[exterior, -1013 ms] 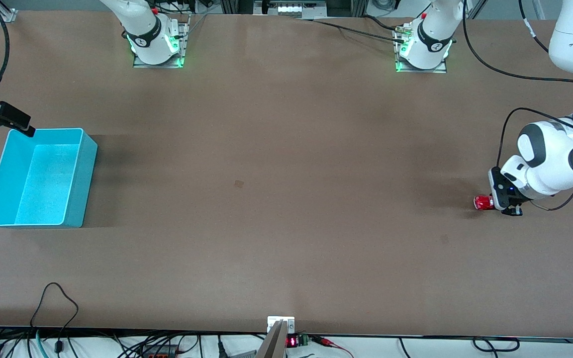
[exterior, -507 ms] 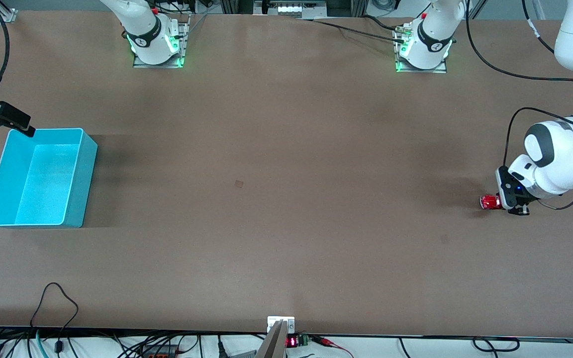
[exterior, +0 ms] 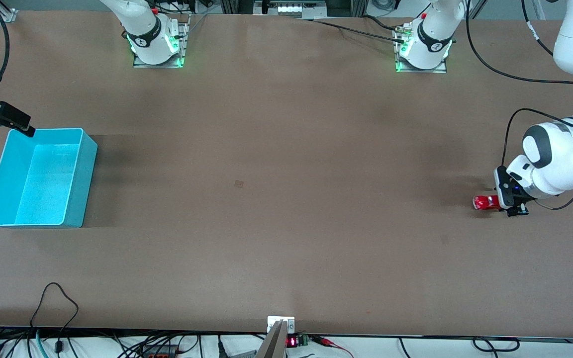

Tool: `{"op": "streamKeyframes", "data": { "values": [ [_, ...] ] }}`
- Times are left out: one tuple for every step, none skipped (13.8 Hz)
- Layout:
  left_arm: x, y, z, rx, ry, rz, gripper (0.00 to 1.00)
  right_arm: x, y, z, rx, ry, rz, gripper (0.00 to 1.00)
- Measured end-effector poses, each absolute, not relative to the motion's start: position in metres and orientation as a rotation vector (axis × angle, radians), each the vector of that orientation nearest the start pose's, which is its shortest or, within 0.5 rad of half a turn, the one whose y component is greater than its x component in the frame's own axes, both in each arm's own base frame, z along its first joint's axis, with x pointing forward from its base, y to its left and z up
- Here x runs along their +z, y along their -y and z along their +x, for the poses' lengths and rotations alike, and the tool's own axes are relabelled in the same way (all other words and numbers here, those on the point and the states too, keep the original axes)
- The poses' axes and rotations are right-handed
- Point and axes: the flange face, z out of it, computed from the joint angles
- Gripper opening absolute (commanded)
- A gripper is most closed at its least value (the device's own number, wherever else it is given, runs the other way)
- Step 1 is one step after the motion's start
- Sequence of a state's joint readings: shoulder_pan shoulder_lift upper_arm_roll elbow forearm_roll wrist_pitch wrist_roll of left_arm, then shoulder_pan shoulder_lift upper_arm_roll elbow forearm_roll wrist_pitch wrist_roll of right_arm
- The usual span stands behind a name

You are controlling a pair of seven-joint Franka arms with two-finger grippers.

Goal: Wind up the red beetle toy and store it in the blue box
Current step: 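Open the left gripper, releasing the car to roll toward the box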

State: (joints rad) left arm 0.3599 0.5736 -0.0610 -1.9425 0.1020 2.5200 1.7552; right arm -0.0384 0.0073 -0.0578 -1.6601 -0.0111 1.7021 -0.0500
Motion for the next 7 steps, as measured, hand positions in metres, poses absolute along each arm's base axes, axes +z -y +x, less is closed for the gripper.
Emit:
{"op": "streamKeyframes", "data": {
  "values": [
    [0.188,-0.183,0.596,0.024,-2.158,-2.249,1.0,0.59,0.055,0.564,-0.053,-0.071,-3.154,1.0],
    [0.192,-0.182,0.598,0.019,-2.159,-2.245,1.0,0.59,0.055,0.564,-0.053,-0.071,-3.154,1.0],
    [0.197,-0.181,0.601,0.018,-2.162,-2.243,1.0,0.59,0.055,0.564,-0.053,-0.071,-3.154,1.0],
    [0.202,-0.18,0.603,0.017,-2.165,-2.24,1.0,0.59,0.055,0.564,-0.053,-0.071,-3.154,1.0],
    [0.208,-0.178,0.604,0.016,-2.167,-2.237,1.0,0.59,0.055,0.564,-0.053,-0.071,-3.154,1.0],
    [0.214,-0.178,0.605,0.017,-2.168,-2.236,1.0,0.59,0.055,0.564,-0.053,-0.071,-3.154,1.0],
    [0.222,-0.177,0.606,0.021,-2.169,-2.236,1.0,0.59,0.055,0.564,-0.053,-0.071,-3.154,1.0]
  ]
}}
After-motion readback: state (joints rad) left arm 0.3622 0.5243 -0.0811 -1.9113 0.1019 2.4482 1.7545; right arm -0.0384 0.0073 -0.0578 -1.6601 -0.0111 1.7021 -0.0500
